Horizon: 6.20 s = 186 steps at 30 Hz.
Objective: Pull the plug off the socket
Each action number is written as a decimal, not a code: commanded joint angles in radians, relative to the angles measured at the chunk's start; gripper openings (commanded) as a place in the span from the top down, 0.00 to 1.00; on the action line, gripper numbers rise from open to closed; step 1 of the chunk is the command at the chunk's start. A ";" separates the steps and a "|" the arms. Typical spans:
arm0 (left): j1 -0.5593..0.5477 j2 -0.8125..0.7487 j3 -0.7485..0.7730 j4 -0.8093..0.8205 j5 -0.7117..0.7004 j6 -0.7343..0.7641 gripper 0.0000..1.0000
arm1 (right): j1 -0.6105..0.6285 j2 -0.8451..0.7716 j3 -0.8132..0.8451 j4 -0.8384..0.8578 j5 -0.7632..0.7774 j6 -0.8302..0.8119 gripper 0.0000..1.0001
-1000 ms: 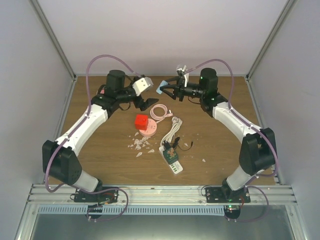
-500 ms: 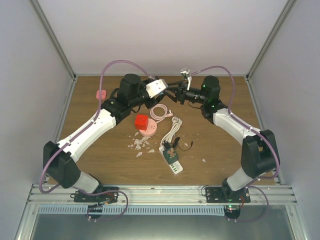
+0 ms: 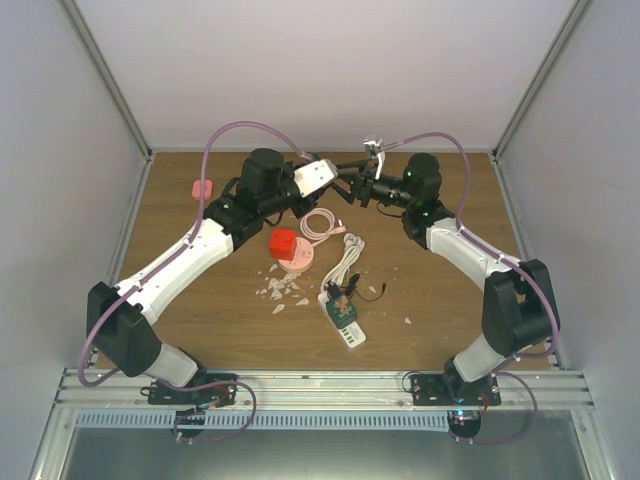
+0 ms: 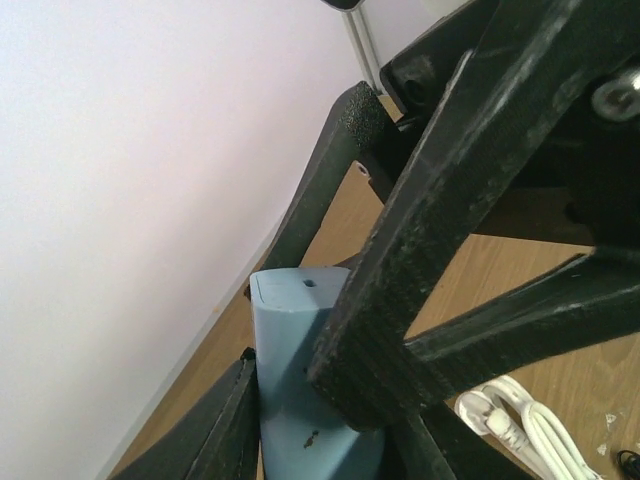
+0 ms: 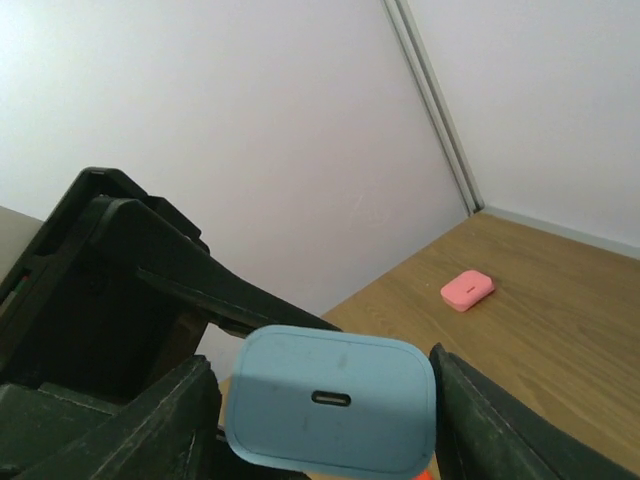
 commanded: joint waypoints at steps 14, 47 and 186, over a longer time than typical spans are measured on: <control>0.298 -0.009 -0.026 -0.079 0.329 -0.122 1.00 | -0.009 -0.080 0.031 -0.201 0.013 -0.325 0.00; 0.949 0.561 0.149 -0.359 0.648 -0.122 0.98 | -0.009 -0.131 -0.179 -0.493 0.032 -0.833 0.00; 0.394 0.193 -0.271 -0.538 0.546 0.968 0.51 | 0.192 0.091 -0.133 -0.500 0.082 -1.076 0.16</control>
